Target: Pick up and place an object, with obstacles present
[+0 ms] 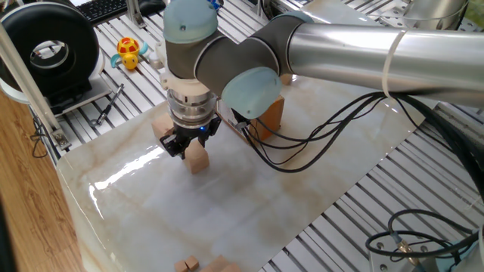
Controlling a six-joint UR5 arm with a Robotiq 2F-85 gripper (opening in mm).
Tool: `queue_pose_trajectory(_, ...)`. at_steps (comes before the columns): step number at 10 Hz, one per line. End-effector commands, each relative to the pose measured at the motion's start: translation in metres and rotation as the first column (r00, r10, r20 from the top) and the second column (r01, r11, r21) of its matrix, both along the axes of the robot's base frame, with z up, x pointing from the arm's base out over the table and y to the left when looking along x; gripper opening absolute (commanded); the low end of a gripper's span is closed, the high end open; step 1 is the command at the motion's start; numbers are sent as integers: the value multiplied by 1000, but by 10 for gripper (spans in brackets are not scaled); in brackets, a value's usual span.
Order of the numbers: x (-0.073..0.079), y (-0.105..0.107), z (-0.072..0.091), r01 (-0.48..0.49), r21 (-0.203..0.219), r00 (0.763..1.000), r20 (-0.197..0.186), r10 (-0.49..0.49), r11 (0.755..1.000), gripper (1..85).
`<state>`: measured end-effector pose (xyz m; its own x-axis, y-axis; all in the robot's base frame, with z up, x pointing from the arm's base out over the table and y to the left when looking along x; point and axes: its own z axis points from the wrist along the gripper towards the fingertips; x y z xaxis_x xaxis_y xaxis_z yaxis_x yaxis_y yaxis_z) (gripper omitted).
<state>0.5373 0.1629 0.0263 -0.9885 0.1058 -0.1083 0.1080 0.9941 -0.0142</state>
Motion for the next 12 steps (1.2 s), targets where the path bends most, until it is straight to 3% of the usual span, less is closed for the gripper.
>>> queue_pose_trajectory(1, -10, -4, 0, 17, -10, 999, -39, -17, 1000, 13)
queue_pose_trajectory(2, -9, -3, 6, 12, -14, 999, -47, -13, 1000, 13)
queue_pose_trajectory(4, -15, 4, 36, 15, -8, 996, -85, -16, 1000, 13)
queue_pose_trajectory(5, -19, 3, 45, -5, 14, 997, -83, 6, 1000, 13)
queue_pose_trajectory(7, -26, -9, 56, -34, 8, 996, -87, 34, 999, 13)
queue_pose_trajectory(9, -15, -11, 57, -70, 6, 996, -45, 71, 998, 13)
queue_pose_trajectory(12, 12, -13, 60, -123, -18, 991, 55, 124, 992, 13)
